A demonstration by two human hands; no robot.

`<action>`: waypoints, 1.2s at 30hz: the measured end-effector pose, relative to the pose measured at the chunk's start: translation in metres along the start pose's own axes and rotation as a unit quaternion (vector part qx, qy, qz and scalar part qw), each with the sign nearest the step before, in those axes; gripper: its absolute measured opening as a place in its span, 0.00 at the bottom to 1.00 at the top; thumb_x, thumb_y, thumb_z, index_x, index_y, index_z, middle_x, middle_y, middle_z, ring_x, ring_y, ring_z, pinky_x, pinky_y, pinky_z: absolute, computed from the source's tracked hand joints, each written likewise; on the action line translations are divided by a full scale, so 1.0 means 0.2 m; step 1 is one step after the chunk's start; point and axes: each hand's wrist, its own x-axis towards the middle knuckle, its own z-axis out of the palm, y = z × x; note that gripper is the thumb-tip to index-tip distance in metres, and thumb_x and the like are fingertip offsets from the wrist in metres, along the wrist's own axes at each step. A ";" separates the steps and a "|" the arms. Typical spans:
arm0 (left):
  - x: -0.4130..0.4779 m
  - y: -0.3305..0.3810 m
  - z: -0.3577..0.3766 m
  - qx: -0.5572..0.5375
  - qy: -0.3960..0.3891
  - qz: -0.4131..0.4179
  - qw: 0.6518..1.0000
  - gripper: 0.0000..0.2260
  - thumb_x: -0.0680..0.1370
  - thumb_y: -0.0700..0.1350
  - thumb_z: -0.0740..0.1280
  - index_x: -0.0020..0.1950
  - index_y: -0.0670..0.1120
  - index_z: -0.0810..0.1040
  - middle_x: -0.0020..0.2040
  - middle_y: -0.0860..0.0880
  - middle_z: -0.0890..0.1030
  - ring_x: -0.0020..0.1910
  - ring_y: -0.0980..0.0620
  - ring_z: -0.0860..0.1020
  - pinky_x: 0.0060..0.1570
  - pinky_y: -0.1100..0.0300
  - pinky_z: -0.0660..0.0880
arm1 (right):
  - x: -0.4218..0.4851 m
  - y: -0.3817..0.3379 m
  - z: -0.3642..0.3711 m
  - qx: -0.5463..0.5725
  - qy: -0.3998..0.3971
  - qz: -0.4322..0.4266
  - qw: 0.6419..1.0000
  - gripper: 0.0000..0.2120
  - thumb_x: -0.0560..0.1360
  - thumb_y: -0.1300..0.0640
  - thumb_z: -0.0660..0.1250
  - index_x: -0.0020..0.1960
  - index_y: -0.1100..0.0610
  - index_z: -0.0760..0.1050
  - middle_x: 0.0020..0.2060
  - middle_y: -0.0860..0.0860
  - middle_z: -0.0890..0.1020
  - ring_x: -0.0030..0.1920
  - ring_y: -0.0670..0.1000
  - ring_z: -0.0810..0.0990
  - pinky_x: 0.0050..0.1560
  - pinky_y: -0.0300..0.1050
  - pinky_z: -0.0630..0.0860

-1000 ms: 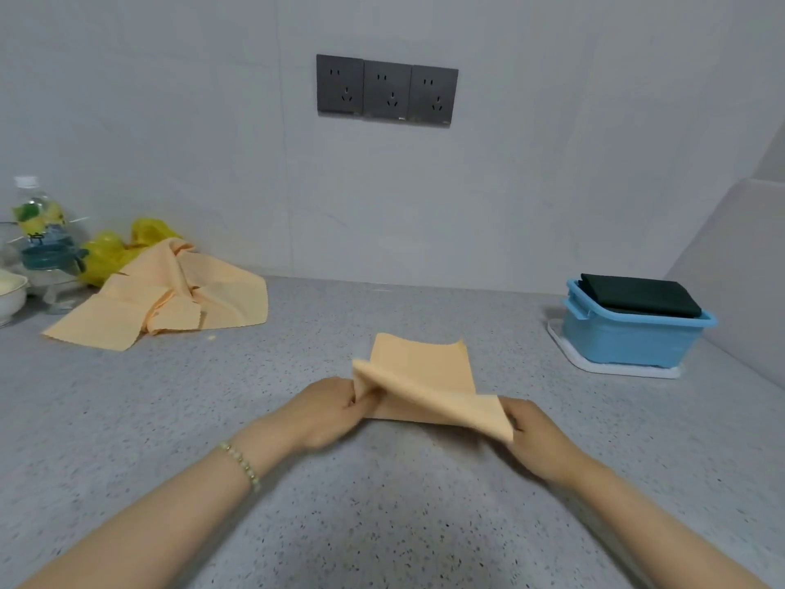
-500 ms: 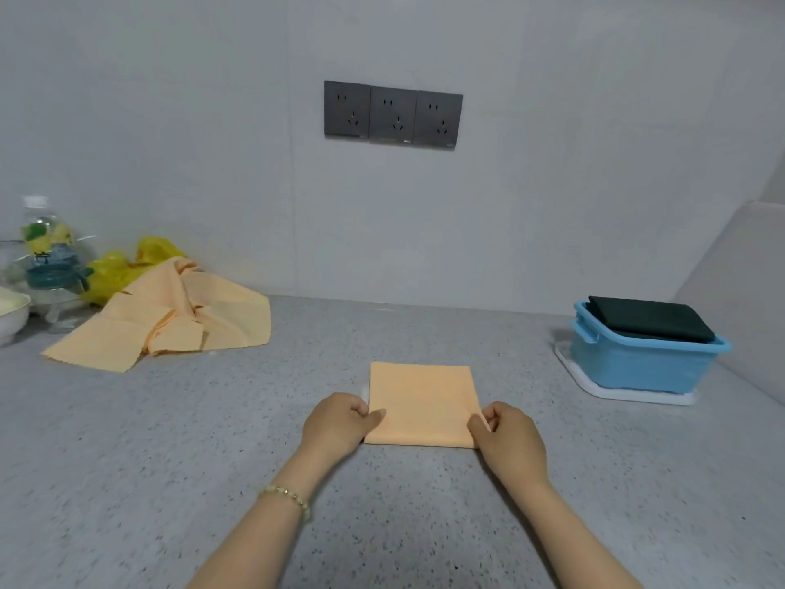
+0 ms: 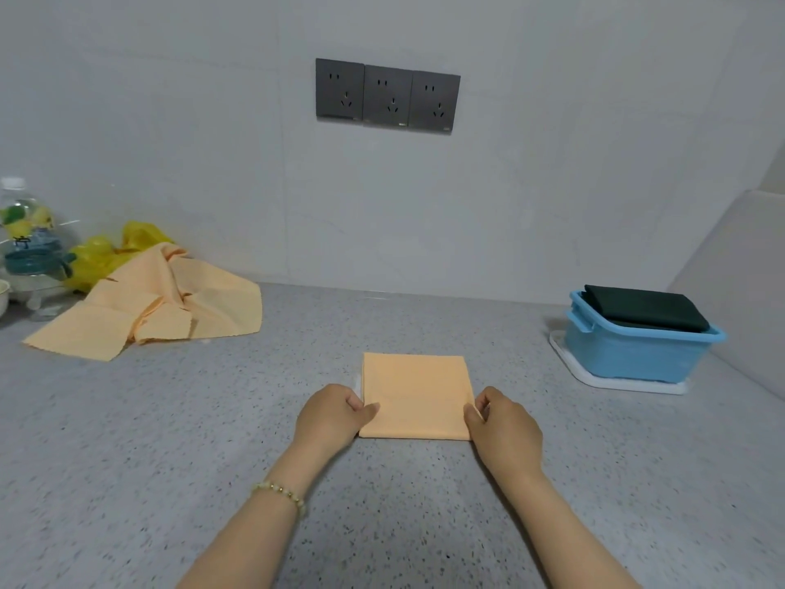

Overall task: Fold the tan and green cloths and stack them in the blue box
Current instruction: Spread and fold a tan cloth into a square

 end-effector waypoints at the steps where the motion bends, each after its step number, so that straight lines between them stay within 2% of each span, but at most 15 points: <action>1: 0.00 0.00 0.00 0.002 0.007 -0.001 1.000 0.13 0.75 0.54 0.69 0.35 0.47 0.74 0.34 0.52 0.76 0.35 0.54 0.73 0.37 0.62 0.67 | 0.00 0.00 0.00 0.000 0.001 0.001 1.000 0.11 0.77 0.48 0.61 0.42 0.55 0.72 0.32 0.48 0.77 0.33 0.49 0.75 0.32 0.42 0.65; 4: -0.03 0.01 -0.01 0.017 0.036 0.002 0.999 0.13 0.74 0.56 0.69 0.42 0.48 0.72 0.36 0.53 0.74 0.37 0.54 0.73 0.37 0.59 0.68 | -0.01 0.02 -0.04 0.030 0.027 -0.001 0.999 0.12 0.77 0.46 0.63 0.43 0.54 0.71 0.32 0.47 0.76 0.34 0.49 0.75 0.34 0.42 0.65; 6: -0.05 0.03 -0.01 0.040 0.084 0.016 0.996 0.16 0.76 0.60 0.65 0.52 0.48 0.69 0.39 0.51 0.76 0.39 0.52 0.75 0.36 0.58 0.69 | -0.01 0.02 -0.06 0.074 0.078 -0.027 0.994 0.10 0.78 0.47 0.62 0.44 0.53 0.72 0.35 0.45 0.74 0.39 0.49 0.74 0.41 0.42 0.64; 8: -0.03 0.05 -0.02 0.035 0.144 0.059 0.987 0.19 0.79 0.58 0.60 0.63 0.48 0.67 0.50 0.50 0.78 0.50 0.51 0.77 0.45 0.57 0.72 | 0.01 -0.04 -0.08 0.089 0.109 -0.088 0.986 0.08 0.79 0.51 0.59 0.49 0.53 0.75 0.43 0.45 0.76 0.46 0.48 0.74 0.48 0.41 0.60; 9: 0.00 0.07 -0.02 0.029 0.146 0.087 0.985 0.20 0.81 0.56 0.57 0.69 0.47 0.65 0.59 0.49 0.76 0.59 0.50 0.74 0.54 0.56 0.72 | 0.03 -0.09 -0.08 0.087 0.097 -0.121 0.984 0.09 0.80 0.53 0.57 0.53 0.53 0.75 0.47 0.46 0.77 0.50 0.49 0.74 0.50 0.40 0.59; 11: 0.07 0.14 -0.01 0.056 0.086 0.123 0.987 0.23 0.83 0.52 0.52 0.76 0.46 0.58 0.73 0.47 0.65 0.72 0.48 0.62 0.69 0.54 0.61 | 0.08 -0.20 -0.05 0.078 0.026 -0.158 0.984 0.15 0.82 0.53 0.52 0.61 0.55 0.74 0.57 0.50 0.78 0.59 0.51 0.73 0.57 0.41 0.61; 13: 0.13 0.19 0.02 0.124 0.010 0.125 0.984 0.23 0.84 0.49 0.46 0.79 0.44 0.51 0.78 0.47 0.54 0.77 0.49 0.52 0.75 0.55 0.50 | 0.13 -0.30 0.01 0.053 -0.065 -0.153 0.985 0.21 0.83 0.52 0.46 0.70 0.57 0.67 0.70 0.53 0.70 0.71 0.51 0.64 0.70 0.43 0.56; 15: 0.18 0.21 0.07 0.180 -0.033 0.121 0.976 0.23 0.84 0.48 0.44 0.79 0.44 0.48 0.79 0.48 0.49 0.78 0.50 0.47 0.76 0.55 0.44 | 0.18 -0.37 0.08 0.017 -0.130 -0.145 0.981 0.22 0.84 0.53 0.44 0.75 0.57 0.59 0.75 0.52 0.60 0.76 0.50 0.55 0.74 0.46 0.48; 18: 0.21 0.17 0.15 0.211 -0.065 0.109 0.969 0.22 0.84 0.47 0.44 0.79 0.44 0.47 0.79 0.48 0.48 0.78 0.51 0.46 0.75 0.55 0.42 | 0.20 -0.38 0.18 -0.030 -0.174 -0.149 0.973 0.22 0.83 0.55 0.44 0.77 0.56 0.53 0.77 0.51 0.55 0.76 0.49 0.51 0.75 0.46 0.45; 23: 0.25 0.09 0.21 0.255 -0.062 0.115 0.958 0.23 0.84 0.49 0.43 0.78 0.45 0.43 0.79 0.49 0.44 0.77 0.53 0.43 0.74 0.56 0.38 | 0.23 -0.25 0.24 -0.035 -0.178 -0.132 0.974 0.25 0.83 0.49 0.43 0.78 0.56 0.49 0.77 0.49 0.51 0.76 0.46 0.48 0.74 0.42 0.42; 28: 0.26 0.08 0.20 0.281 -0.078 0.119 0.949 0.26 0.84 0.54 0.44 0.79 0.45 0.42 0.79 0.49 0.43 0.77 0.52 0.42 0.75 0.55 0.38 | 0.27 -0.13 0.19 -0.075 -0.197 -0.103 0.972 0.28 0.82 0.45 0.42 0.78 0.57 0.43 0.78 0.51 0.46 0.77 0.47 0.44 0.74 0.44 0.40; 32: 0.23 0.08 0.18 0.298 -0.101 0.120 0.942 0.34 0.80 0.64 0.46 0.78 0.45 0.40 0.78 0.49 0.40 0.77 0.51 0.39 0.75 0.52 0.36 | 0.24 -0.07 0.15 -0.082 -0.216 -0.110 0.967 0.30 0.82 0.43 0.42 0.77 0.58 0.40 0.77 0.51 0.43 0.77 0.48 0.41 0.74 0.44 0.37; 36: 0.12 0.06 0.17 0.277 -0.141 0.136 0.941 0.48 0.71 0.76 0.48 0.78 0.46 0.37 0.77 0.46 0.35 0.76 0.49 0.35 0.74 0.52 0.33 | 0.16 -0.02 0.10 -0.077 -0.219 -0.127 0.964 0.32 0.81 0.41 0.43 0.77 0.59 0.38 0.77 0.52 0.41 0.76 0.49 0.37 0.73 0.44 0.34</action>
